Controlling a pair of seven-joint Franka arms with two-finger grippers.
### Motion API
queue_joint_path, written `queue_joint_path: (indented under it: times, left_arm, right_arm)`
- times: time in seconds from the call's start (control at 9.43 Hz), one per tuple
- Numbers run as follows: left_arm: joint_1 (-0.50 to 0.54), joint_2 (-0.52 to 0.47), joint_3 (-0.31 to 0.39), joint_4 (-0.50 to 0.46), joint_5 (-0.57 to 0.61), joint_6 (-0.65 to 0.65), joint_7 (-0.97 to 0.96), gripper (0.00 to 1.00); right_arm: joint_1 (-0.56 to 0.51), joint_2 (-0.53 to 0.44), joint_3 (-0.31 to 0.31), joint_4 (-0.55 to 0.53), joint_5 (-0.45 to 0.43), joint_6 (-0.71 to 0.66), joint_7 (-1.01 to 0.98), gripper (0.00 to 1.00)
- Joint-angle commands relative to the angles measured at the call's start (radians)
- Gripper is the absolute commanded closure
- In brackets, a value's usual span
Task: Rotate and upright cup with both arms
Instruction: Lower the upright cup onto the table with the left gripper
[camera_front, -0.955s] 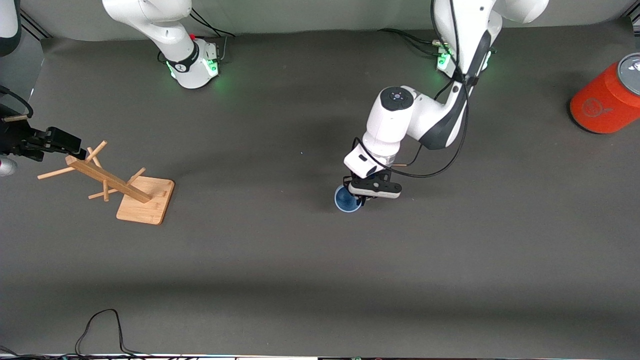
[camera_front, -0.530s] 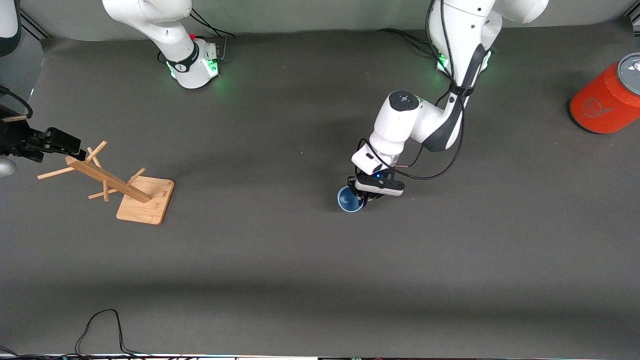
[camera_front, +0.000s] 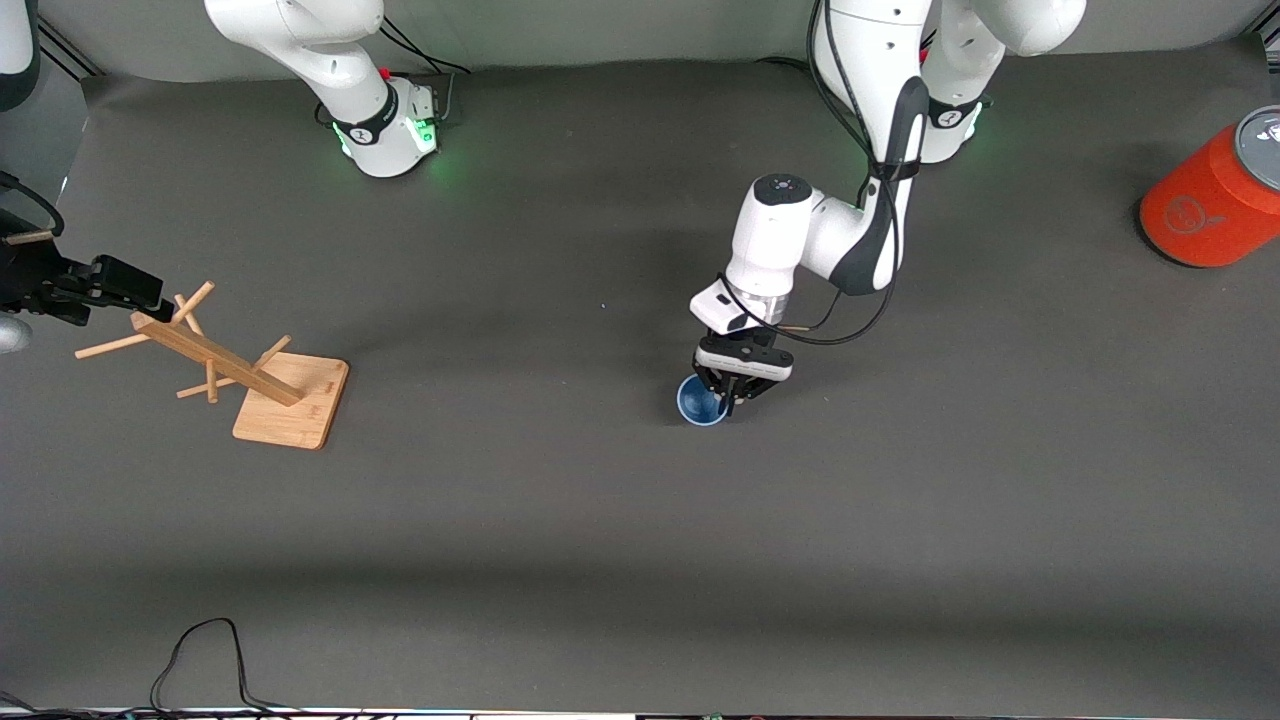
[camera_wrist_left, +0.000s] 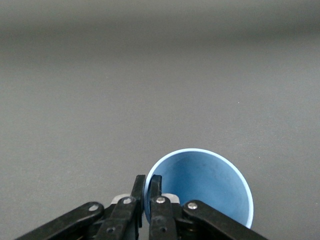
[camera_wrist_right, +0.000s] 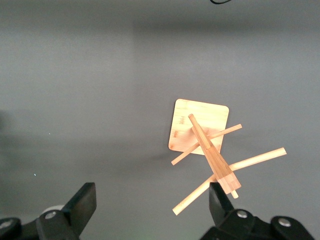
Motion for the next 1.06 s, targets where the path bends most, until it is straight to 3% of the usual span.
queue_joint_path:
  times: [0.0, 0.53, 0.64, 0.74, 0.95]
  left_arm:
    - [-0.022, 0.031, 0.022, 0.001, -0.003, 0.008, -0.064, 1.00]
    - [-0.074, -0.018, 0.019, -0.005, -0.003, -0.074, -0.112, 1.00]
    - [-0.082, -0.028, 0.019, -0.005, -0.003, -0.090, -0.112, 0.91]
    - [-0.083, -0.029, 0.019, -0.005, -0.003, -0.090, -0.112, 0.66]
    - [-0.094, -0.027, 0.019, -0.007, -0.001, -0.092, -0.112, 0.46]
  right_arm:
    - [0.008, -0.015, -0.013, -0.018, 0.022, 0.011, -0.010, 0.00]
    - [0.008, -0.015, -0.014, -0.019, 0.018, 0.010, -0.013, 0.00]
    - [0.008, -0.015, -0.013, -0.019, 0.018, 0.008, -0.013, 0.00]
    - [0.008, -0.015, -0.013, -0.018, 0.018, 0.008, -0.013, 0.00]
    - [0.008, -0.015, -0.014, -0.019, 0.018, 0.008, -0.013, 0.00]
